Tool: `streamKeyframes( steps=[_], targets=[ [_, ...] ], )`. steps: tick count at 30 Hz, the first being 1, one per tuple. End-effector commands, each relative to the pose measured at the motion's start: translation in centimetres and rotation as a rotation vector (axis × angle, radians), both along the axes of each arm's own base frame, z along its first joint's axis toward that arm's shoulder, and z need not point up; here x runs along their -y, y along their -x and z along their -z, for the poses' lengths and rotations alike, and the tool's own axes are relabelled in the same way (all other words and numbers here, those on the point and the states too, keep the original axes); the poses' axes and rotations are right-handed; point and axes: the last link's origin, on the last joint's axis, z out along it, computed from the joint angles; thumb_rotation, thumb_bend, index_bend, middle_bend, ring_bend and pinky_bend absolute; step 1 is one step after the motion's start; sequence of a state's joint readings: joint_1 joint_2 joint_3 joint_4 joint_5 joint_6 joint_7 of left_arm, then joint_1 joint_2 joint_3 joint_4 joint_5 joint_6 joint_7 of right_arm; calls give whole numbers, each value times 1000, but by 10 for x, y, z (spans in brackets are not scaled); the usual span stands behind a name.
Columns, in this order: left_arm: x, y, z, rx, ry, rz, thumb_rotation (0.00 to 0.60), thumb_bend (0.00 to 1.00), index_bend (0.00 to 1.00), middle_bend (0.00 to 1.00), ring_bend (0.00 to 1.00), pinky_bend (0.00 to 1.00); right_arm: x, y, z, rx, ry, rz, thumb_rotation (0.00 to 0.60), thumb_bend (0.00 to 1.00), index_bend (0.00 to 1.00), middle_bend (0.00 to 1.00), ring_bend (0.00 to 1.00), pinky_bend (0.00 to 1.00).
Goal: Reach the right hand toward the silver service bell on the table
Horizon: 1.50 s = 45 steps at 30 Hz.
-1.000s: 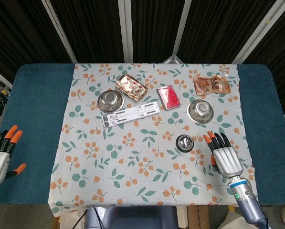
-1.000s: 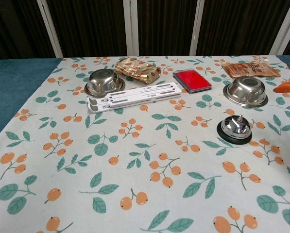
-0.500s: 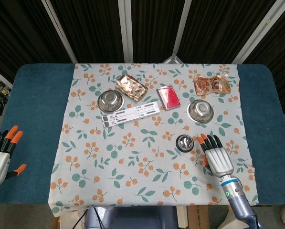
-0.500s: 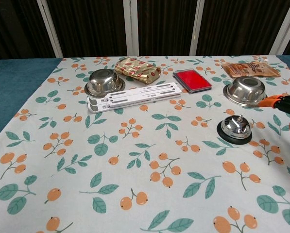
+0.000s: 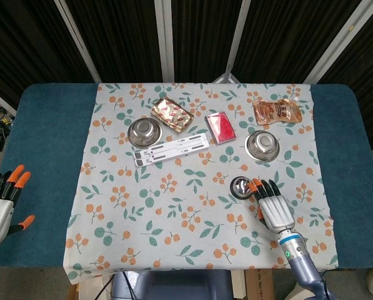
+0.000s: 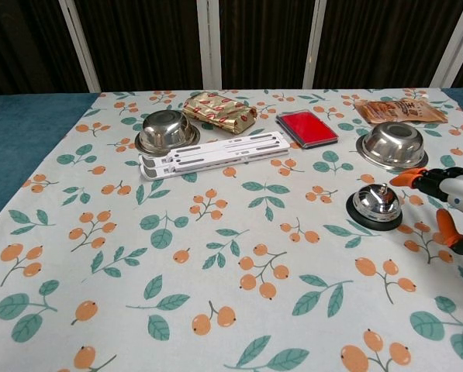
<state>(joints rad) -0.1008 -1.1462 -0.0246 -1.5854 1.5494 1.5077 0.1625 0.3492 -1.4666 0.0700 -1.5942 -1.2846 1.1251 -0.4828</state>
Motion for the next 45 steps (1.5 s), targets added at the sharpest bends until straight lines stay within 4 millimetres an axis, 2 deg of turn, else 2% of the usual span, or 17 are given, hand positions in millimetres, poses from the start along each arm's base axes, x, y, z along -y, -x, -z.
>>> streamKeyframes(
  steps=[1, 30, 35, 41, 43, 45],
  targets=[
    [0, 0, 0, 1, 2, 0, 600, 0, 0, 0, 0, 0, 1, 0, 2, -4, -1, 2, 600, 924, 0, 0, 0, 0],
    [0, 0, 1, 10, 10, -6, 600, 0, 0, 0, 0, 0, 0, -1, 19, -27, -31, 22, 600, 924, 0, 0, 0, 0],
    [0, 0, 1, 9, 10, -7, 600, 0, 0, 0, 0, 0, 8, -14, 6, 20, 25, -8, 600, 925, 0, 0, 0, 0],
    [1, 1, 0, 11, 7, -10, 600, 0, 0, 0, 0, 0, 22, -34, -20, 64, 114, -56, 600, 923, 0, 0, 0, 0],
    [1, 1, 0, 13, 5, -9, 600, 0, 0, 0, 0, 0, 24, -37, -30, 77, 140, -59, 600, 879, 0, 0, 0, 0],
    [1, 1, 0, 14, 5, -9, 600, 0, 0, 0, 0, 0, 24, -37, -43, 83, 163, -59, 600, 770, 0, 0, 0, 0]
  ],
)
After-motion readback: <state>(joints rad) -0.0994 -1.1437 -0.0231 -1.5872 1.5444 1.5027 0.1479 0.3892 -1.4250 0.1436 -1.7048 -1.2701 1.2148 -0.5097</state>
